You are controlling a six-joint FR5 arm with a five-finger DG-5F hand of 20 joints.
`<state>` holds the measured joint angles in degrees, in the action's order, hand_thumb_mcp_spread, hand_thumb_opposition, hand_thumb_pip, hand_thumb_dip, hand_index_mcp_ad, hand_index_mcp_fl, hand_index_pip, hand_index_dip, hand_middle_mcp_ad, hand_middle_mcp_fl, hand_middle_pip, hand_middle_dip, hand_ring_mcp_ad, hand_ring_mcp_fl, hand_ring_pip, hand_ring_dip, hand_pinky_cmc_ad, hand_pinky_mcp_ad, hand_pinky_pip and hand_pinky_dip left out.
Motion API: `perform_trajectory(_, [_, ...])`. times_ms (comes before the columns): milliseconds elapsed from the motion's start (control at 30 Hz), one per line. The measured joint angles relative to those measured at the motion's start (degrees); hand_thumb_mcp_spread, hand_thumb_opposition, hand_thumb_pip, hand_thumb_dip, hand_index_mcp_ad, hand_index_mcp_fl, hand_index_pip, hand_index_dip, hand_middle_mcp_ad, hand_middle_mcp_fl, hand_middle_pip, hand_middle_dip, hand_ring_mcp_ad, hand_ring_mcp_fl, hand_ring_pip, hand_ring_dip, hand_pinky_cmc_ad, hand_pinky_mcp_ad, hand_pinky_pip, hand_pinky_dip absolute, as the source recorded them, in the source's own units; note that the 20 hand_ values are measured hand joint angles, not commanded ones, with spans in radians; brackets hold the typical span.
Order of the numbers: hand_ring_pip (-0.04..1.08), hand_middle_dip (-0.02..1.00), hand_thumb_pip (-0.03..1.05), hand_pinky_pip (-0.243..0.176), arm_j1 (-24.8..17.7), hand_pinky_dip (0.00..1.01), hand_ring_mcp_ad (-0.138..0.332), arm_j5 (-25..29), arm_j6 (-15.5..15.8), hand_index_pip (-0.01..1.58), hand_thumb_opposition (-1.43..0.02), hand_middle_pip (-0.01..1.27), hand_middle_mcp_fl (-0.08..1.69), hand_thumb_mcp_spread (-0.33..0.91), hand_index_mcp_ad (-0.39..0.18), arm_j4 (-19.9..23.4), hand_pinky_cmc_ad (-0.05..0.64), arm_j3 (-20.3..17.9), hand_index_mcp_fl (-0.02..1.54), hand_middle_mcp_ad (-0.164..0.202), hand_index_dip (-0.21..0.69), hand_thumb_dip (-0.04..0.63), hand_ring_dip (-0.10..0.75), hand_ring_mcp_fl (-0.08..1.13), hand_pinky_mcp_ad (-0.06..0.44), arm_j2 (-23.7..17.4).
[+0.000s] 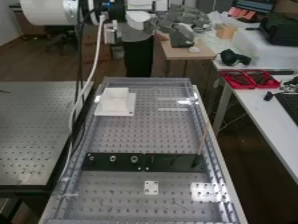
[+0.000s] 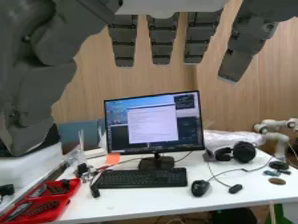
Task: Grab the paper clip and place it in the clear container
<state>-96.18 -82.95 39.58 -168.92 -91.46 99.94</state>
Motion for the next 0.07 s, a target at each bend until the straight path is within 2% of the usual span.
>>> perform_trajectory(67, [0.1, 0.21, 0.43, -0.112, 0.0, 0.55, 0.138, 0.0, 0.0, 0.12, -0.7, 0.12, -0.01, 0.24, -0.119, 0.0, 0.394, 0.0, 0.09, 0.066, 0.176, 0.093, 0.101, 0.0, 0.305, 0.0])
